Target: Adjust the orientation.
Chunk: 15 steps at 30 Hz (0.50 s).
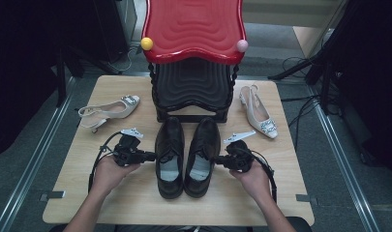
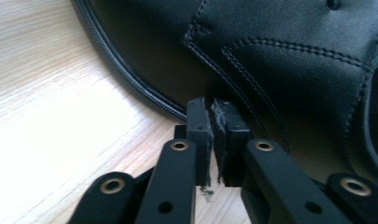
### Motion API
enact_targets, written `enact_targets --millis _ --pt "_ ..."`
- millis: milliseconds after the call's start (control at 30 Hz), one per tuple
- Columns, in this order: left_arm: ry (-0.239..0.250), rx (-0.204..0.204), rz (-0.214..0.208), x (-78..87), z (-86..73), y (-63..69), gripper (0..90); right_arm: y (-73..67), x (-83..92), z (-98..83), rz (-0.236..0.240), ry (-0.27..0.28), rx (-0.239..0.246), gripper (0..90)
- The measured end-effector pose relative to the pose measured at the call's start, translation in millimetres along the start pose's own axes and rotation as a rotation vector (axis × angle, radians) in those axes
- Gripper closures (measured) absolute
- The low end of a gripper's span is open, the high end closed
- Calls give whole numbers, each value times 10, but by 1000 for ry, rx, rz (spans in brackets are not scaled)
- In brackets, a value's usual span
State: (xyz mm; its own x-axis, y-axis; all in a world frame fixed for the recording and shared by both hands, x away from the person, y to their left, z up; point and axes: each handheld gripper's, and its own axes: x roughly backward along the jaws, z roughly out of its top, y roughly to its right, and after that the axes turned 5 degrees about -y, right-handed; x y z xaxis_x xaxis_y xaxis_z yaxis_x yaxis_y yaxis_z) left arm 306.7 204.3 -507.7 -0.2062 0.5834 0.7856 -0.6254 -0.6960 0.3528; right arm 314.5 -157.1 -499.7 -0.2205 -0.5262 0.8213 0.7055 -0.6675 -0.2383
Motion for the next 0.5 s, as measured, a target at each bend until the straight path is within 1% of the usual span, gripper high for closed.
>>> enact_targets --millis 33,67,133,200,233,300,333,400,500 --pt "-4 1 -3 -12 0 7 873 -4 -2 7 0 -3 -5 900" --pt "-9 0 -6 -26 -1 16 877 0 -7 13 0 -1 1 900" --pt "-23 -11 -15 -68 0 52 891 -2 -13 22 0 0 -3 900" --pt "-27 -22 -7 -101 6 96 899 -4 -18 28 5 -1 -8 900" --pt "-29 -24 -1 -99 10 104 900 -3 -20 31 3 -1 -3 900" --pt "-28 -16 -4 -98 6 104 900 0 -16 32 5 -2 -5 900" --pt "-25 -8 -13 -103 1 102 900 3 -14 31 6 -3 -8 900" --pt "-30 -10 -35 -115 -7 121 900 15 -11 32 0 0 -7 900" --pt "-47 -43 -56 -149 -14 207 900 62 16 27 -12 10 -32 900"
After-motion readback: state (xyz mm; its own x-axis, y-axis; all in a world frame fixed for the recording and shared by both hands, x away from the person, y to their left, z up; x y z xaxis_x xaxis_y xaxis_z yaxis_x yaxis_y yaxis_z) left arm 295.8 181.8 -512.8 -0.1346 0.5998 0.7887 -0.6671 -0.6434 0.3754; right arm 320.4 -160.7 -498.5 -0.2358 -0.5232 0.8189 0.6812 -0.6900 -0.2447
